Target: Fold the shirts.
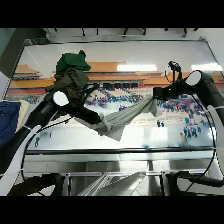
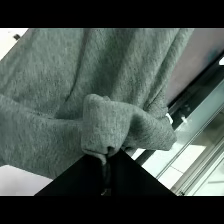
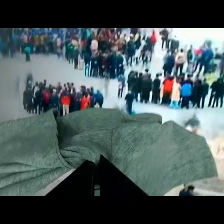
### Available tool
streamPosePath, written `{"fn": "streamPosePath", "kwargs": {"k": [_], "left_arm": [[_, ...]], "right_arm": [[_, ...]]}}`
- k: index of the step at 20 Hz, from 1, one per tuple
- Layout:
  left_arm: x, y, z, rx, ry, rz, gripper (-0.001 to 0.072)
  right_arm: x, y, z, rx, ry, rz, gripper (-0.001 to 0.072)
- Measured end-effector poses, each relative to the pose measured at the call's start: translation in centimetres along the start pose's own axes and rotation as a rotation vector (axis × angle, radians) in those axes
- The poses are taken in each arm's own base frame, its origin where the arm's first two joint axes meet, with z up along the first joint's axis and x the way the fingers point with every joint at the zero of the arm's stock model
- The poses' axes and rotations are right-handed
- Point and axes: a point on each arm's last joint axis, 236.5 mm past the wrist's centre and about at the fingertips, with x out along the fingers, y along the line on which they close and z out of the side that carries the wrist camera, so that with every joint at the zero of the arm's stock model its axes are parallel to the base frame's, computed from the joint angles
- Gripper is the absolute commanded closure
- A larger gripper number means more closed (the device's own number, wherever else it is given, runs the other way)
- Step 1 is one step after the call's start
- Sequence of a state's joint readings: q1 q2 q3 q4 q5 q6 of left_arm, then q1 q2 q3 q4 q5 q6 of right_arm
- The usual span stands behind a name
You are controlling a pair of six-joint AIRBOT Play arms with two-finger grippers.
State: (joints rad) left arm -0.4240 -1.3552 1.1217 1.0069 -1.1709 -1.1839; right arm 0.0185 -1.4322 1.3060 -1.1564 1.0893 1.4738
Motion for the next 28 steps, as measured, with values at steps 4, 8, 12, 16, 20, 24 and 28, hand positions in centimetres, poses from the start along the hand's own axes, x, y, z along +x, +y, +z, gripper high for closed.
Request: {"fn": "streamPosePath", "kwargs": {"k": [4,8,12,16,20,24,28], "left_arm": [[0.9,-0.7,2.2,0.044,-0.018,0.007,0.0689],[1.7,-3.4,3.7,0.065,-0.058,-0.04,0.0674],[2.6,-6.4,4.6,0.064,-0.092,-0.087,0.0042],[-1.1,-3.4,5.1,0.011,-0.085,-0.046,0.0043],[-5.3,4.9,1.8,-0.158,-0.073,0.051,0.0043],[-4.3,12.5,-3.1,-0.396,-0.055,0.013,0.0042],[-2.3,17.1,-5.5,-0.535,-0.033,-0.052,0.0042]], "right_arm": [[-0.4,-1.5,3.5,0.008,-0.098,-0.014,0.0553],[-2.9,-2.5,6.5,0.0,-0.178,-0.027,0.0007],[-4.8,-2.7,3.7,0.014,-0.05,-0.012,0.0008],[-7.2,-0.8,-0.7,0.011,0.058,0.026,0.0008],[-8.0,1.4,-5.0,0.039,0.084,0.102,0.0008],[-6.4,3.7,-9.7,0.085,0.131,0.195,0.0008],[-4.9,6.9,-13.8,0.095,0.194,0.287,0.0009]]}}
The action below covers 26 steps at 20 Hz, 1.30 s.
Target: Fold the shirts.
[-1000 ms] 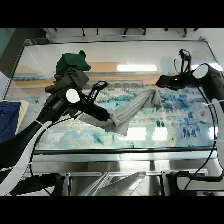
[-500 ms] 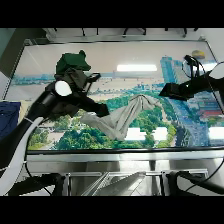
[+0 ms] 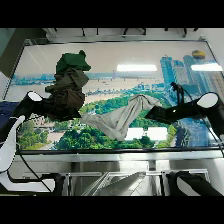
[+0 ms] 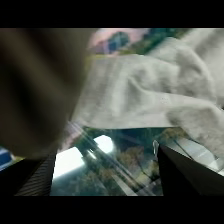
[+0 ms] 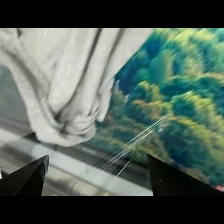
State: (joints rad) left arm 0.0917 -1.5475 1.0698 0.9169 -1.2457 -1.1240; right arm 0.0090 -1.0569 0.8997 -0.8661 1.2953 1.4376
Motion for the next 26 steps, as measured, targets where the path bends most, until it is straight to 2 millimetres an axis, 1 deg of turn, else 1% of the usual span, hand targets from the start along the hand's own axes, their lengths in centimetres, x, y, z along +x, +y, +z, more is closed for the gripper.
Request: {"fn": "streamPosePath", "kwargs": {"k": [2,3,5,7,8,9,10,11,12,15,16,17,19,22,24,26], "left_arm": [[1.0,1.1,0.4,-0.021,0.018,-0.015,0.0042],[1.5,1.3,0.6,-0.024,0.029,-0.024,0.0043],[2.5,0.7,1.2,-0.009,0.047,-0.054,0.0043],[3.6,0.2,1.9,0.016,0.05,-0.055,0.0052],[4.0,-0.1,2.4,0.024,0.037,-0.056,0.0196],[4.5,-0.3,2.7,0.032,0.027,-0.054,0.0366],[5.1,-0.6,2.8,0.035,0.025,-0.058,0.0518],[5.6,-1.0,2.5,0.038,0.034,-0.065,0.0635],[6.1,-1.2,2.0,0.043,0.051,-0.069,0.0687],[6.4,-2.3,0.2,0.054,0.107,-0.104,0.0688],[6.2,-2.6,-0.3,0.059,0.115,-0.109,0.0688],[5.6,-3.0,-0.6,0.063,0.107,-0.117,0.0688],[3.9,-3.6,-0.8,0.072,0.073,-0.121,0.0688],[0.4,-5.3,-1.3,0.105,0.011,-0.129,0.0688],[-1.9,-6.5,-2.2,0.132,-0.03,-0.131,0.0688],[-3.7,-7.5,-3.4,0.141,-0.067,-0.126,0.0688]], "right_arm": [[0.9,1.2,-1.0,-0.013,0.02,0.029,0.0008],[1.3,1.8,-1.4,-0.017,0.025,0.042,0.0008],[1.8,2.8,-1.7,-0.011,0.025,0.064,0.0009],[2.0,3.2,-1.7,-0.004,0.02,0.077,0.0009],[2.1,3.5,-1.7,-0.003,0.017,0.085,0.0009],[2.2,3.7,-1.7,0.002,0.017,0.09,0.0009],[2.2,3.7,-1.7,0.003,0.014,0.09,0.0009],[2.2,3.8,-1.6,0.003,0.01,0.093,0.0009],[2.2,3.8,-1.6,0.003,0.008,0.094,0.0009],[2.3,3.7,-1.2,0.005,-0.006,0.088,0.0008],[2.3,3.5,-1.2,0.002,-0.009,0.078,0.0008],[2.3,3.1,-1.1,-0.004,-0.014,0.063,0.0008],[2.3,2.5,-1.0,-0.014,-0.017,0.038,0.0009],[2.5,1.3,-0.9,-0.034,-0.015,-0.011,0.0008],[2.9,0.5,-1.0,-0.035,-0.001,-0.034,0.0008],[3.7,-0.5,-0.8,-0.025,0.012,-0.054,0.0008]]}}
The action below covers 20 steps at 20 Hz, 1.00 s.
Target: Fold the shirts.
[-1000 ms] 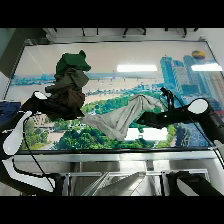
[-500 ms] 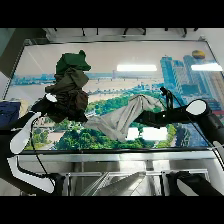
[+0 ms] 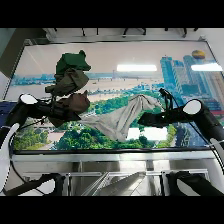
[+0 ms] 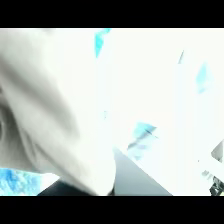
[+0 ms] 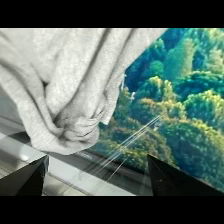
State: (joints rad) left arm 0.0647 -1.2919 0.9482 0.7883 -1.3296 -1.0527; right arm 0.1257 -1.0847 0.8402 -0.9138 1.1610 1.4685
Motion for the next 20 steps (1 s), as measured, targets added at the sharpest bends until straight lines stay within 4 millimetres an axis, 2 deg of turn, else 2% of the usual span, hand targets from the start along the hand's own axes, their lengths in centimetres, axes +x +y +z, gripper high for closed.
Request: {"fn": "streamPosePath", "kwargs": {"k": [3,6,10,14,15,16,17,20], "left_arm": [[-1.7,-1.7,-1.6,0.005,-0.045,0.011,0.0688],[-2.8,-3.0,-2.7,0.014,-0.096,0.028,0.0688],[-4.1,-3.6,-2.6,0.021,-0.169,0.063,0.0688],[-4.3,-3.6,-2.3,0.006,-0.17,0.07,0.0688],[-4.2,-3.5,-2.4,-0.002,-0.157,0.066,0.0688],[-4.0,-3.4,-2.4,-0.011,-0.149,0.065,0.0688],[-3.8,-3.2,-2.5,-0.017,-0.139,0.062,0.0688],[-3.4,-2.6,-2.6,-0.032,-0.117,0.064,0.0688]], "right_arm": [[2.1,-1.4,1.1,0.033,0.004,-0.009,0.0008],[4.5,-1.8,2.2,0.072,0.004,0.032,0.0008],[7.6,-1.4,3.0,0.112,0.012,0.108,0.0008],[11.4,-0.3,2.5,0.128,0.037,0.134,0.0009],[12.2,0.3,2.3,0.137,0.042,0.147,0.0068],[13.0,0.8,2.1,0.147,0.045,0.155,0.0349],[13.9,1.0,1.8,0.143,0.05,0.153,0.0685],[14.7,1.7,1.9,0.126,0.035,0.164,0.0691]]}}
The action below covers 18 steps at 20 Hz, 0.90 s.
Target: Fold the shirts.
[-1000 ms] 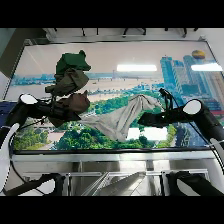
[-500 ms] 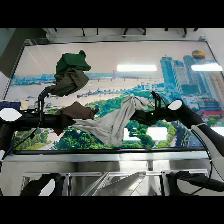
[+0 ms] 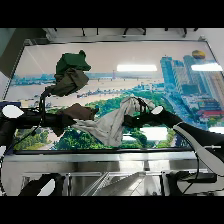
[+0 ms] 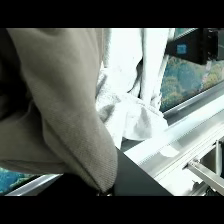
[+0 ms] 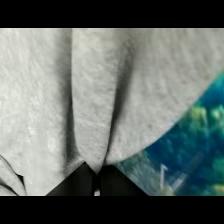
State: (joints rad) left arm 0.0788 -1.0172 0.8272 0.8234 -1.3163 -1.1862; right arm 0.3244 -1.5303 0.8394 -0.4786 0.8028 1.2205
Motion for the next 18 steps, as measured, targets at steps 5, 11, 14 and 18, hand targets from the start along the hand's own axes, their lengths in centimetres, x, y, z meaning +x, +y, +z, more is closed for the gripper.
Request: {"fn": "streamPosePath", "kwargs": {"k": [5,11,14,18], "left_arm": [[-0.6,3.3,1.2,0.035,0.022,0.124,0.0688],[-2.7,7.9,4.7,-0.025,-0.053,0.215,0.0688],[-2.6,8.8,5.5,-0.07,-0.085,0.175,0.0019],[-1.1,9.5,5.4,-0.109,-0.071,0.123,0.0004]], "right_arm": [[-3.7,1.5,-1.1,-0.103,0.033,0.002,0.0692],[-12.4,3.2,-2.3,-0.232,-0.045,-0.107,0.0692],[-15.2,3.6,-2.9,-0.257,-0.094,-0.153,0.0692],[-16.0,3.4,-4.1,-0.249,-0.071,-0.178,0.0692]]}}
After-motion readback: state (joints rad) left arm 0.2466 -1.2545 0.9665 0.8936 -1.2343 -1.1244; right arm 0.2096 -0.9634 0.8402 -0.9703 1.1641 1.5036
